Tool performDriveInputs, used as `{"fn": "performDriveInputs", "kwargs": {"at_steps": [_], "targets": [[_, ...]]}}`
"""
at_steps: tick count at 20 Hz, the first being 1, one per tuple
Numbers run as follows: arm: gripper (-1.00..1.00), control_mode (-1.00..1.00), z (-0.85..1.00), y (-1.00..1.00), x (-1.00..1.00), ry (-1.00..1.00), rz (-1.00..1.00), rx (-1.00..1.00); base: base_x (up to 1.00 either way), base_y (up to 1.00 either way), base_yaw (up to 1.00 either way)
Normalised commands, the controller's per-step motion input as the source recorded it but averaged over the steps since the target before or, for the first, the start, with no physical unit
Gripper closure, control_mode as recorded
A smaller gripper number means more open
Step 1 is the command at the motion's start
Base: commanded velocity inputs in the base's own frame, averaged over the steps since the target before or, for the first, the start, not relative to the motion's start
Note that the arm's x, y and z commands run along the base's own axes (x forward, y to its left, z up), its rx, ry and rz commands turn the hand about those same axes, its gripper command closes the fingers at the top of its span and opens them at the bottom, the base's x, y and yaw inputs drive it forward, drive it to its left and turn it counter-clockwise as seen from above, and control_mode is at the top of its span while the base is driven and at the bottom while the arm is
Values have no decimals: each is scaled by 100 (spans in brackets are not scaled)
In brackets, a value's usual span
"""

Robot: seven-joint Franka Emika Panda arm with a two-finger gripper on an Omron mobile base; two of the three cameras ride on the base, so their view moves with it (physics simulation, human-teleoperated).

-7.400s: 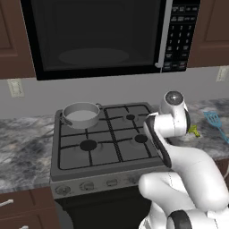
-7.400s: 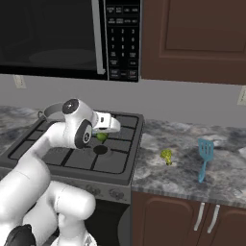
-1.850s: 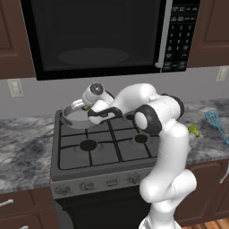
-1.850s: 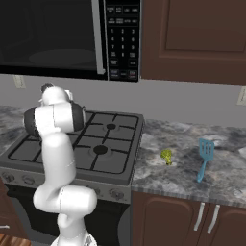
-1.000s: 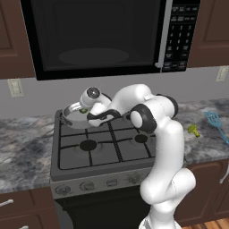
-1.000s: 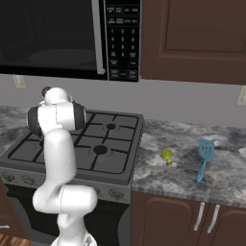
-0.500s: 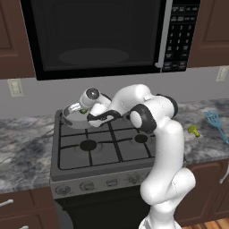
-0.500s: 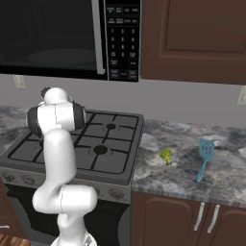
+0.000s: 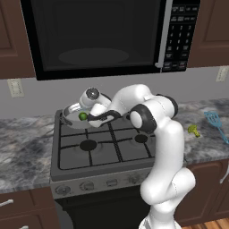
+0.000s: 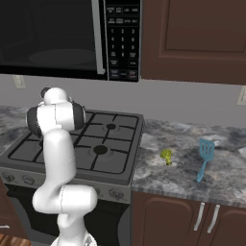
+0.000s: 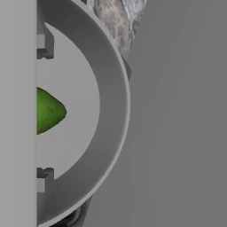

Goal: Put the avocado and broccoli in the pot. Retrieve the spatula and lightly stir the vegetables in the pot.

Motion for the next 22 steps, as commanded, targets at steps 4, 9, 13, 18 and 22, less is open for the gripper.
{"fn": "performDriveInputs", "kwargs": {"at_steps": [4,9,13,18,22], "targets": [[-100,-100,1,0,-22,-3,0,0,0,0,0],[-100,-100,0,0,-11,-2,0,0,0,0,0],[-100,-100,0,-3,-7,-2,0,0,0,0,0],[-100,-100,3,-4,-30,-7,0,2,0,0,0],[-100,-100,5,-1,-61,-8,0,5,0,0,0]]}}
